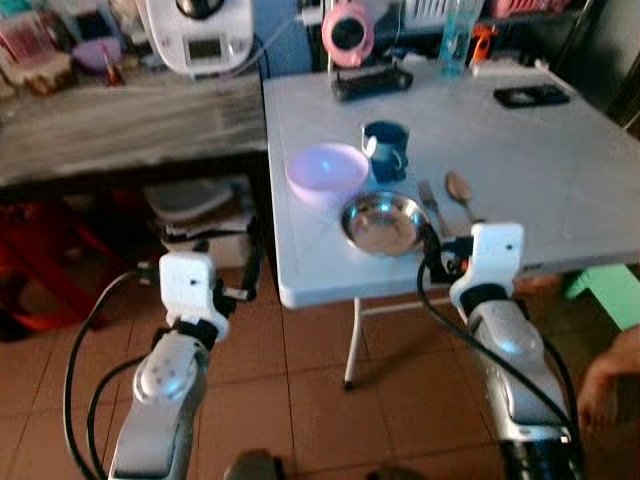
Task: Setting the table
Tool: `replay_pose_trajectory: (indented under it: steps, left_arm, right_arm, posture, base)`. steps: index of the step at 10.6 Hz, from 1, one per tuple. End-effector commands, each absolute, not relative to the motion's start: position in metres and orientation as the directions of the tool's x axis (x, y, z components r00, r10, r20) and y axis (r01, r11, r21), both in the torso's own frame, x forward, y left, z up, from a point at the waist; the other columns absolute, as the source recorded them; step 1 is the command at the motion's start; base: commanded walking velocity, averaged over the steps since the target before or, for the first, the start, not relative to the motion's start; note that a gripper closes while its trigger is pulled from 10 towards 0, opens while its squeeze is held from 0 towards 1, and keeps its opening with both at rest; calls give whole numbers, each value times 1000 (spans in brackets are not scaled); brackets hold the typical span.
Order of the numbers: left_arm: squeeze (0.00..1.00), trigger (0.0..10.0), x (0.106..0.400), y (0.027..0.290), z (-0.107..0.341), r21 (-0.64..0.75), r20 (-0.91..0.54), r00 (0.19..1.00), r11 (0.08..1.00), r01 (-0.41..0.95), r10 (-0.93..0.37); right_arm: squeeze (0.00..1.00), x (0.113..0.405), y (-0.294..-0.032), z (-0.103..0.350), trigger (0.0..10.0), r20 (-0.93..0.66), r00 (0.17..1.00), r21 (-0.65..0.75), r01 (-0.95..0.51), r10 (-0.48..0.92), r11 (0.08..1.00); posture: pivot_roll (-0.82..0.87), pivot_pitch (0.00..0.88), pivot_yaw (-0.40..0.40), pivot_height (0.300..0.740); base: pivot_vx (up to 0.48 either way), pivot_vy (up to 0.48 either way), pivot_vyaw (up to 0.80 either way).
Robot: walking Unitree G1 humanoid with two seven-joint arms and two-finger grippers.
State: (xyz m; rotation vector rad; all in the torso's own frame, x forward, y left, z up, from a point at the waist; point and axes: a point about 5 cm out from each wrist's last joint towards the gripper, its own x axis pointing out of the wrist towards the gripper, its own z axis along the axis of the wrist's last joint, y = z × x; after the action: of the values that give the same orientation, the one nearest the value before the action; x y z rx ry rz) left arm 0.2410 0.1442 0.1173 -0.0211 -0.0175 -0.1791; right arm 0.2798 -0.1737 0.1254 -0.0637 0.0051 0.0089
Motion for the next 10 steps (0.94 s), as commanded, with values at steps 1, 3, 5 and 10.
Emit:
replay_pose_trajectory:
  steps: [1,3,5,10]
  left_arm:
    - [0,10000,242,150,119,9,22,987,987,160,-160]
    - [0,10000,241,149,118,19,17,987,987,157,-158]
    - [0,10000,242,151,116,44,6,991,991,130,-131]
    - [0,10000,244,160,115,77,0,999,996,38,-38]
  right_arm:
    - [0,283,-172,129,10000,2,1000,-55,-7,7,998]
    - [0,282,-173,129,10000,-1,1000,-54,-8,8,999]
    - [0,282,-171,129,10000,-1,1000,-47,-17,17,999]
    - [0,288,-173,132,10000,7,1000,-66,-10,10,998]
  posture:
    - [-22,30,51,740]
    - [-21,33,50,740]
    - [-22,33,52,740]
    - [-18,39,54,740]
  base:
    - [322,-352,0]
    - [326,-349,0]
    - [309,-351,0]
    - [0,0,154]
